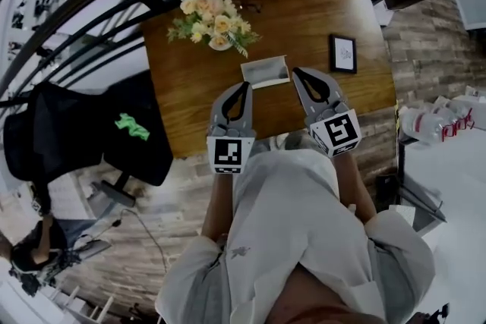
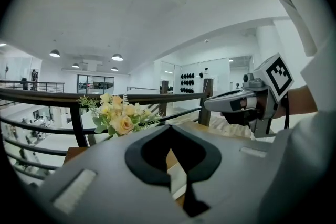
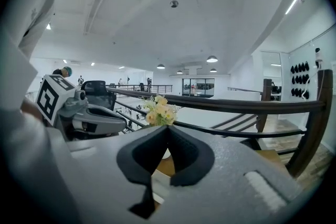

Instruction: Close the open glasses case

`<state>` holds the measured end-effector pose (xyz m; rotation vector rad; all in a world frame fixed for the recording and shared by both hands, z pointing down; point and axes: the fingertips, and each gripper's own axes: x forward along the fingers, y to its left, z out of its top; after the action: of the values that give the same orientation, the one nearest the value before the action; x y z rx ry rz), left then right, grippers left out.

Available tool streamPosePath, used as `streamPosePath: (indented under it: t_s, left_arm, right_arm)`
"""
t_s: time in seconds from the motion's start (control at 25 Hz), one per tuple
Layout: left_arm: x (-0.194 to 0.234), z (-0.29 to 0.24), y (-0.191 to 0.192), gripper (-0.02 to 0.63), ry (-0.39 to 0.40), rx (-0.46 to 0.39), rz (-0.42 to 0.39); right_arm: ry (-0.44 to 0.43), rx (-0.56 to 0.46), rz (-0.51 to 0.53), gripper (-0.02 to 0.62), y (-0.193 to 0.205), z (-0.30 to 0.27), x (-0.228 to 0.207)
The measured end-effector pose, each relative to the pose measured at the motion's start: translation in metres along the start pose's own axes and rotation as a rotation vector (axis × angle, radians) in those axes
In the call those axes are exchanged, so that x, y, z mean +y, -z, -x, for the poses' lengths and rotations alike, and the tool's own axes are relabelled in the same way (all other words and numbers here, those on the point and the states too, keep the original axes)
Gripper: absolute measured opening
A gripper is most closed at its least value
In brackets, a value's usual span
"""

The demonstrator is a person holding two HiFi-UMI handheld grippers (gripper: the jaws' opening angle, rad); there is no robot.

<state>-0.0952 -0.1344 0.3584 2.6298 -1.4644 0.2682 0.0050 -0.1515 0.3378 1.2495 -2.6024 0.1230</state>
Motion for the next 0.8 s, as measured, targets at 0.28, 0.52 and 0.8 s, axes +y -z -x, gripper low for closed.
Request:
streamPosePath:
  t_s: [0.28,0.52,0.8]
  left_arm:
    - [0.005,-0.010,0.028,0.018,0.027,0.051,0.030]
    - [0.007,-0.021,0.049,0.018,0.005,0.090,0.066]
    - [0.005,-0.043,0.068,0.018,-0.031,0.125,0.083]
  right_arm:
    - [0.013,0.056,-0.012,0.003,0.021,-0.014,-0.004]
    - [-0.011,0.090,-0.013,0.003,0.039,-0.027,-0.012]
    - [-0.067,0.128,0.000,0.003,0.060,-0.045,-0.026]
